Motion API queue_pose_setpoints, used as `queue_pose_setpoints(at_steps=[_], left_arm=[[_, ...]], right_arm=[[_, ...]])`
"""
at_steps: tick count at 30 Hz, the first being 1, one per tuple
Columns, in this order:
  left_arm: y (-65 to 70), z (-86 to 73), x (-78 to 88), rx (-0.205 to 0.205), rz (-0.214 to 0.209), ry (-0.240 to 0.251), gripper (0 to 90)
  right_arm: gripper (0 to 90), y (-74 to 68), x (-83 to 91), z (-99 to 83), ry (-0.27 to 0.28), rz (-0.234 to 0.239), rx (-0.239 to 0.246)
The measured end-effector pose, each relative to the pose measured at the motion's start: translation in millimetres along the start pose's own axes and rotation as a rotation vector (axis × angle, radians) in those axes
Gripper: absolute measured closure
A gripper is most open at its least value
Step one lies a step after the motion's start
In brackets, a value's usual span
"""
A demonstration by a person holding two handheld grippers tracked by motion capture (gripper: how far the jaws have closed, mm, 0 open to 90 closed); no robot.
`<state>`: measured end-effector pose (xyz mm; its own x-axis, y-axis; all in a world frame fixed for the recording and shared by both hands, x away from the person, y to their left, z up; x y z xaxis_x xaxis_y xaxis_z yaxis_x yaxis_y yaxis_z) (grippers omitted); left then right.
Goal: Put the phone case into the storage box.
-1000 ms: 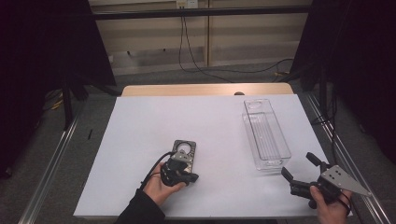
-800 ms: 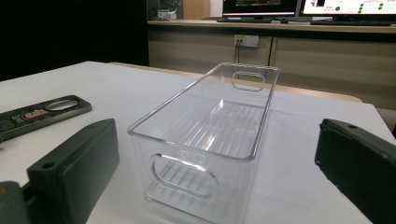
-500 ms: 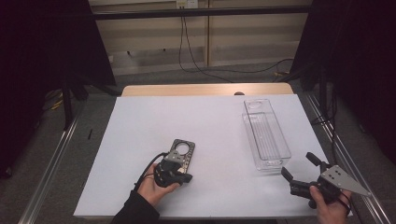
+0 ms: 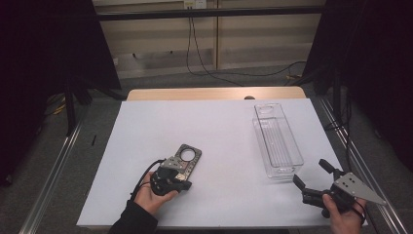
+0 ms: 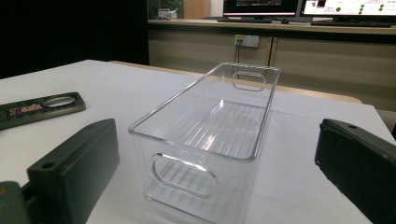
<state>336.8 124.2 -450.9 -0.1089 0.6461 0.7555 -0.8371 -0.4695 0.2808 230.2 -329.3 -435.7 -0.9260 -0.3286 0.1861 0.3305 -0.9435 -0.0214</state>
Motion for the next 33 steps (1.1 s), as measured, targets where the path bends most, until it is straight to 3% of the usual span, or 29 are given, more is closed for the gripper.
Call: queue_pose_setpoints(at_steps=[15,18,33], left_arm=[[-11.8,-9.8,12.4,0.033,0.037,0.017,90.0],[-14.3,-10.9,15.2,0.036,0.06,0.014,90.0],[-14.7,-11.3,16.8,0.034,0.059,0.029,90.0]], right_arm=[[0.0,-0.1,0.4,0.2,0.0,0.002,0.006],[0.0,-0.1,0.3,0.2,0.001,0.003,0.006],[0.0,-0.3,0.2,0.2,0.0,0.006,0.01]])
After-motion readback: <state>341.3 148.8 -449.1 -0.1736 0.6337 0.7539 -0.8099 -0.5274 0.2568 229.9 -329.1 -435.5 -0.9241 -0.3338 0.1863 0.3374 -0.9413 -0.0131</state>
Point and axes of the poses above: each handheld gripper's, and its own axes: x roughly backward along the jaws, z roughly out of its top, y roughly to its right, the point moved 1 cm from there along -x, roughly forward along the jaws, and after that the axes turned 2 degrees about -z, right-handed, at the moved point
